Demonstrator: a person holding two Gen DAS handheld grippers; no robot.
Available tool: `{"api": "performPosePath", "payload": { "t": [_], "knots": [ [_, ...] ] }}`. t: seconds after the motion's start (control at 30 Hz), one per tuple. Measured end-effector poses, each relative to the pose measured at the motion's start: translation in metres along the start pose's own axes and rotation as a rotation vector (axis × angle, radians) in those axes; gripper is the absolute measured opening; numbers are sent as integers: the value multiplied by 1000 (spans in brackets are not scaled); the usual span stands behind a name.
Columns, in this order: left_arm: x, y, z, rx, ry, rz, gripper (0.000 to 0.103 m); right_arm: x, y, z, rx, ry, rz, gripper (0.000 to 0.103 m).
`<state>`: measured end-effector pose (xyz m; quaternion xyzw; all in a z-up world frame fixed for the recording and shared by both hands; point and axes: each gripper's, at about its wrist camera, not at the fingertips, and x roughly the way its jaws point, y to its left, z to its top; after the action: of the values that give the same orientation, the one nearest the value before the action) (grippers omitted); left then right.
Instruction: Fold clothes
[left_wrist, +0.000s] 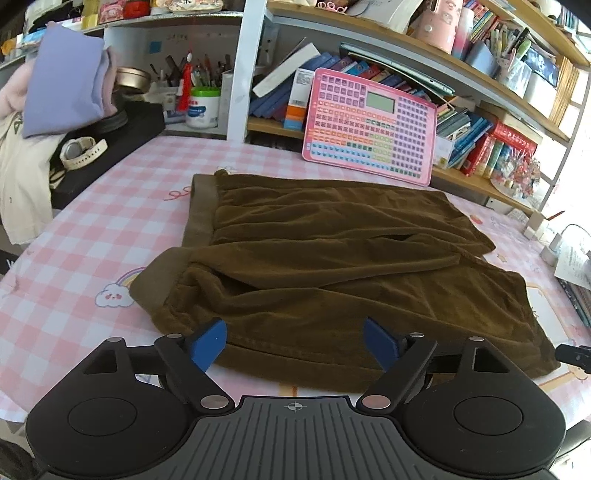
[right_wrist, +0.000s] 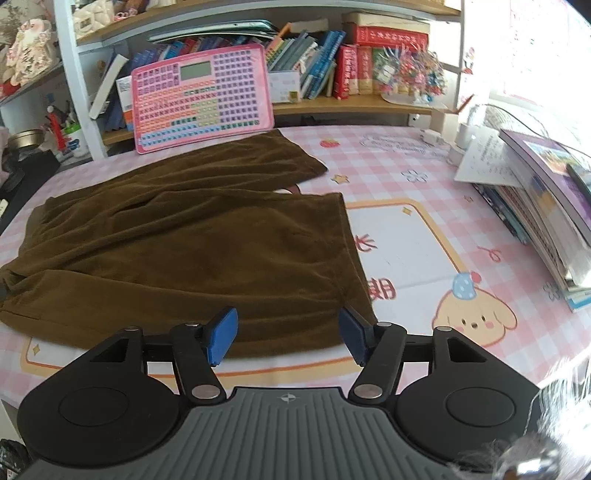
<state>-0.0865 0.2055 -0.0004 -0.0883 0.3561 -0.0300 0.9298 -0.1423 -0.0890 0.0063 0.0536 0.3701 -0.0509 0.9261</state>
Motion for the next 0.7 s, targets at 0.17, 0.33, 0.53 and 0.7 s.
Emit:
{"api": "performPosePath", "payload": {
  "t": [0.17,0.33,0.53,0.7],
  "knots": [
    [9,-5,3,-4,17,3,87,5,3,8,-24,9,30,66],
    [21,-9,7,-23,41,24,87,20,5,21,-62,28,60,71],
    [38,-17,15,-66,71,46,87,44,4,40,-113,57,87,74],
    [46,-31,19,-66,84,60,87,62,12,49,-178,81,116,77]
  ]
}}
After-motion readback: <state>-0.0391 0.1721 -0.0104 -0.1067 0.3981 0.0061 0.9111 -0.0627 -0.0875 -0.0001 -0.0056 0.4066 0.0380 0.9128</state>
